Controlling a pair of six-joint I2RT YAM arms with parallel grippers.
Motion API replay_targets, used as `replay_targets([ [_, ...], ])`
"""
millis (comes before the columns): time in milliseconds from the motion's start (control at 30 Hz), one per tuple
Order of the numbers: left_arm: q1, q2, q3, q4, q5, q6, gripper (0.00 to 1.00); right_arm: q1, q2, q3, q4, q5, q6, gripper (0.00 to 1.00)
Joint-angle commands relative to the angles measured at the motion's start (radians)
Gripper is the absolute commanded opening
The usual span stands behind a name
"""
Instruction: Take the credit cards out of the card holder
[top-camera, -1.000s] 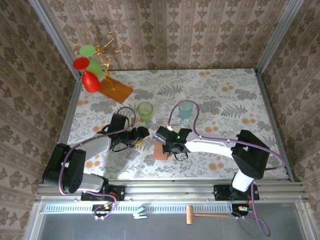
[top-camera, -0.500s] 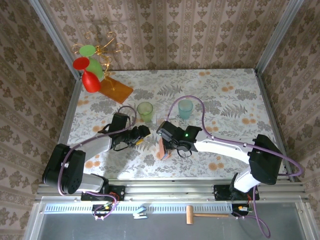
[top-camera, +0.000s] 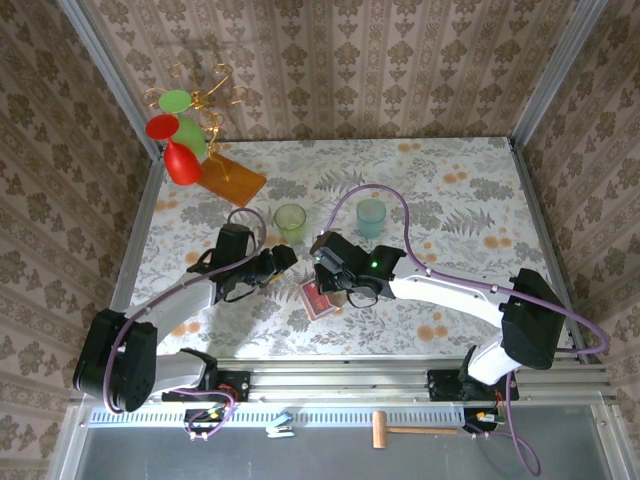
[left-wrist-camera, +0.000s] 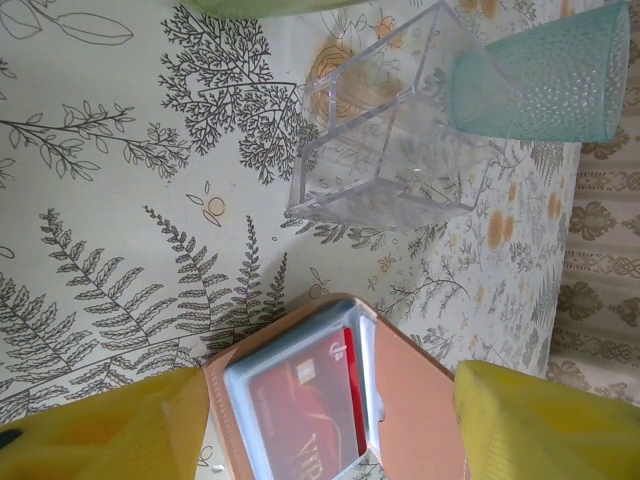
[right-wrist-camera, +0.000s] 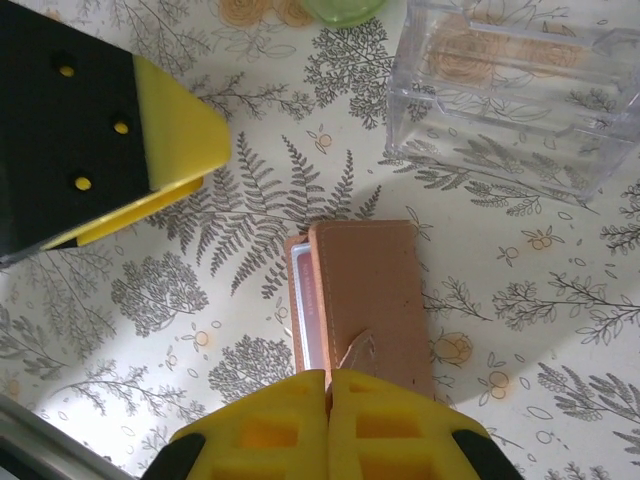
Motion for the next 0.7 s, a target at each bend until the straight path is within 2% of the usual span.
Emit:
replay_targets([
  [0,-0.009,-0.002,-0.015,-0.015,0.006,0.004,0.67,-0.004,0.008,0.021,0.023,0.017,0.066,0.02],
  [333,-0.01,0.047,0.022,-0.019,0.04,0.037,0.66,-0.006,0.001,-0.027,0.109,0.074,0.247,0.0],
  [667,-0.011,0.117,0.078,-0.03,0.082,0.07,0.66,-0.007,-0.071,-0.104,0.061,0.275,0.373,0.0],
])
